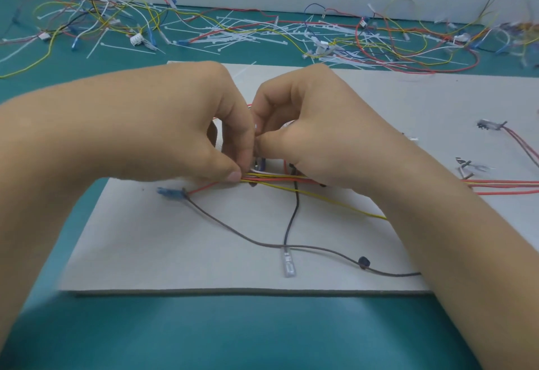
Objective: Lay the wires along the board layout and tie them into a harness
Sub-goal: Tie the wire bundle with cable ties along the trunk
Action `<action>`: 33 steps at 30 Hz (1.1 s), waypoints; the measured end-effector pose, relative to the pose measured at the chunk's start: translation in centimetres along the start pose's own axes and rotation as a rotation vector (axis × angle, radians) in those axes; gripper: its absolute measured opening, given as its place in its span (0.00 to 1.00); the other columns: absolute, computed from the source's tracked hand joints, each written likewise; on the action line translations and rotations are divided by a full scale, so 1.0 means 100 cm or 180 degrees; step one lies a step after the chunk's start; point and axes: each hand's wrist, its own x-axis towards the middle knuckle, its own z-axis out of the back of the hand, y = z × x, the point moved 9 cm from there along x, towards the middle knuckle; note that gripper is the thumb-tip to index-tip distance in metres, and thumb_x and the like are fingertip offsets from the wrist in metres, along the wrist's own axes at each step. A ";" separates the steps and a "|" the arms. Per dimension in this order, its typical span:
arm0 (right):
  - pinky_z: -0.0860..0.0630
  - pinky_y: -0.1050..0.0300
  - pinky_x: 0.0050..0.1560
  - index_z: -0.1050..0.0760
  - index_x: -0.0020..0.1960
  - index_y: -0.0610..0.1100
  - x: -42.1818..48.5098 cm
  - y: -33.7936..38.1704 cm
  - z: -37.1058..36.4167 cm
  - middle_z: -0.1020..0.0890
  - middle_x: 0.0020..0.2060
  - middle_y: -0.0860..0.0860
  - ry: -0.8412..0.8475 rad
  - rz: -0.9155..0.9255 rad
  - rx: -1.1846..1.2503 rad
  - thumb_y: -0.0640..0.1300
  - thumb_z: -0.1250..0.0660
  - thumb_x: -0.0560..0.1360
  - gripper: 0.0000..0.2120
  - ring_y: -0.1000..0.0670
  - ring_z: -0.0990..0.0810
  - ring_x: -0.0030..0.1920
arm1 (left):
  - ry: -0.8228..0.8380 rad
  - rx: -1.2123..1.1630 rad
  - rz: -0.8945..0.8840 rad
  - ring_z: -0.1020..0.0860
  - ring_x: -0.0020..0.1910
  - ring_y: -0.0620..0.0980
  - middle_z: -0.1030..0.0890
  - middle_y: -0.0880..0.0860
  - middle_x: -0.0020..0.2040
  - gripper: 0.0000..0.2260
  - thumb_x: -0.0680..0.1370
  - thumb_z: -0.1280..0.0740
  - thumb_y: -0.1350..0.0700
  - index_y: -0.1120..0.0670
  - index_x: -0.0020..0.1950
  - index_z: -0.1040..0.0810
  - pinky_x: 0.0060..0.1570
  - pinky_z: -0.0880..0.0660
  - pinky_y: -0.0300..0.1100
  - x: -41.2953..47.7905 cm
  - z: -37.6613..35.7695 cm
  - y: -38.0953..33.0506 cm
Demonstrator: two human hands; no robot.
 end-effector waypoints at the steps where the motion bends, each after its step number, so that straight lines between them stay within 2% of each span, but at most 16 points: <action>1: 0.29 0.62 0.30 0.17 0.40 0.45 0.000 0.000 0.000 0.15 0.32 0.49 -0.0002 0.0010 -0.0013 0.36 0.26 0.69 0.04 0.54 0.23 0.29 | -0.0126 0.0117 -0.0018 0.23 0.25 0.39 0.19 0.40 0.28 0.04 0.65 0.26 0.48 0.39 0.38 0.16 0.28 0.31 0.34 -0.004 -0.001 -0.003; 3: 0.30 0.64 0.30 0.17 0.40 0.44 0.001 -0.001 -0.001 0.15 0.32 0.49 0.0001 0.0007 -0.0008 0.36 0.25 0.68 0.05 0.54 0.23 0.29 | -0.0437 0.0300 -0.0181 0.21 0.31 0.37 0.19 0.39 0.31 0.03 0.66 0.26 0.51 0.43 0.35 0.17 0.29 0.30 0.32 -0.014 -0.002 -0.009; 5: 0.32 0.67 0.29 0.18 0.39 0.44 0.001 -0.001 -0.002 0.15 0.31 0.50 0.0009 -0.0004 0.0003 0.36 0.24 0.68 0.05 0.57 0.24 0.27 | -0.0763 0.0422 -0.0332 0.20 0.34 0.40 0.19 0.42 0.31 0.05 0.70 0.25 0.53 0.43 0.36 0.17 0.32 0.28 0.35 -0.026 -0.001 -0.011; 9: 0.29 0.65 0.30 0.19 0.39 0.45 0.000 0.003 -0.005 0.15 0.32 0.50 0.0061 0.0093 -0.0066 0.36 0.24 0.68 0.06 0.58 0.23 0.27 | -0.1168 0.0275 -0.0397 0.23 0.34 0.38 0.20 0.41 0.35 0.04 0.69 0.26 0.52 0.43 0.41 0.13 0.36 0.31 0.31 -0.046 -0.006 -0.004; 13: 0.29 0.65 0.28 0.19 0.39 0.46 -0.001 0.003 -0.004 0.15 0.32 0.51 0.0049 0.0099 -0.0114 0.35 0.26 0.69 0.07 0.59 0.23 0.25 | -0.1458 -0.0032 -0.0205 0.21 0.37 0.46 0.18 0.43 0.41 0.03 0.70 0.23 0.45 0.40 0.43 0.13 0.36 0.27 0.42 -0.062 -0.015 0.003; 15: 0.27 0.64 0.28 0.18 0.39 0.46 -0.001 0.002 -0.004 0.15 0.32 0.51 0.0031 0.0070 -0.0127 0.35 0.26 0.68 0.07 0.58 0.23 0.26 | -0.1506 -0.0055 -0.0109 0.21 0.38 0.45 0.19 0.42 0.41 0.06 0.69 0.23 0.41 0.40 0.42 0.13 0.37 0.27 0.43 -0.063 -0.018 0.001; 19: 0.26 0.63 0.27 0.18 0.39 0.46 -0.001 0.002 -0.004 0.15 0.32 0.50 0.0019 0.0047 -0.0050 0.35 0.26 0.68 0.07 0.59 0.25 0.24 | -0.1598 -0.0197 0.0174 0.23 0.39 0.41 0.21 0.41 0.39 0.10 0.69 0.21 0.37 0.41 0.40 0.13 0.37 0.31 0.37 -0.064 -0.021 0.001; 23: 0.25 0.62 0.28 0.19 0.39 0.46 -0.001 0.001 -0.005 0.15 0.33 0.50 0.0034 0.0033 -0.0062 0.35 0.26 0.68 0.07 0.58 0.24 0.26 | -0.1478 -0.0182 0.0342 0.25 0.37 0.40 0.23 0.42 0.37 0.05 0.67 0.24 0.43 0.43 0.37 0.13 0.36 0.35 0.38 -0.060 -0.021 -0.001; 29: 0.27 0.64 0.29 0.19 0.38 0.46 0.000 0.001 -0.005 0.15 0.32 0.51 0.0033 0.0033 -0.0072 0.35 0.26 0.68 0.07 0.58 0.23 0.26 | -0.1267 -0.0113 0.0552 0.27 0.37 0.33 0.22 0.41 0.41 0.04 0.66 0.26 0.45 0.43 0.33 0.15 0.34 0.38 0.36 -0.055 -0.019 -0.004; 33: 0.29 0.64 0.30 0.19 0.38 0.46 0.001 0.003 -0.004 0.15 0.32 0.51 0.0034 0.0051 -0.0109 0.36 0.25 0.68 0.07 0.58 0.22 0.27 | -0.1291 0.0072 0.0740 0.25 0.38 0.39 0.21 0.42 0.42 0.08 0.68 0.25 0.51 0.45 0.30 0.19 0.36 0.35 0.36 -0.059 -0.020 -0.007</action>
